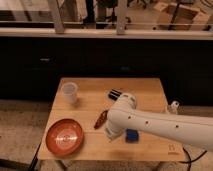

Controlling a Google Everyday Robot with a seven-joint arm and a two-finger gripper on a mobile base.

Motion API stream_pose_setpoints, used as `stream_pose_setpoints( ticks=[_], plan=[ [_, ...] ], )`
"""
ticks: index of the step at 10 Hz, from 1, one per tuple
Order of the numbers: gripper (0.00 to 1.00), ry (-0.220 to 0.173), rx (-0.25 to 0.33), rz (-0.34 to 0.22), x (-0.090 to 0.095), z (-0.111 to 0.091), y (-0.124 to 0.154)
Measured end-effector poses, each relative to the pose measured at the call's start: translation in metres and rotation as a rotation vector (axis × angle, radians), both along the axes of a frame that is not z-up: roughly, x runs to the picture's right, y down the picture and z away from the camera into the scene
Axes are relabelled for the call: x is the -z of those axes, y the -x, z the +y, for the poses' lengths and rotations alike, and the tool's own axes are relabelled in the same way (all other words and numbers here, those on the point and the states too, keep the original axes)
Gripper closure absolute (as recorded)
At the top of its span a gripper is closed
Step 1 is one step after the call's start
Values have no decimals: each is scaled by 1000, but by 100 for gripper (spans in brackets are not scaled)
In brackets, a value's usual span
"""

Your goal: Place the white sponge in the ceramic bowl

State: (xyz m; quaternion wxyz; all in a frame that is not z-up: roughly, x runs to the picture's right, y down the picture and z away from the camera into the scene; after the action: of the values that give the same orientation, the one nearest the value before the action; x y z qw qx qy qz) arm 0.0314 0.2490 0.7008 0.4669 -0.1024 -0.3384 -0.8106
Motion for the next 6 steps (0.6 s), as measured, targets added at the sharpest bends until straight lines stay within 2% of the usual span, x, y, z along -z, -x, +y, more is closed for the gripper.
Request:
stream_pose_setpoints(
  ticks=[1,2,5,6],
  plan=[
    [69,-6,-6,17,-2,-1,-4],
    [56,-20,-16,44,-10,-7,-15],
    [25,-46,-61,112,-34,-32,-41],
    [21,-52,-73,129,-40,-38,-50]
  ],
)
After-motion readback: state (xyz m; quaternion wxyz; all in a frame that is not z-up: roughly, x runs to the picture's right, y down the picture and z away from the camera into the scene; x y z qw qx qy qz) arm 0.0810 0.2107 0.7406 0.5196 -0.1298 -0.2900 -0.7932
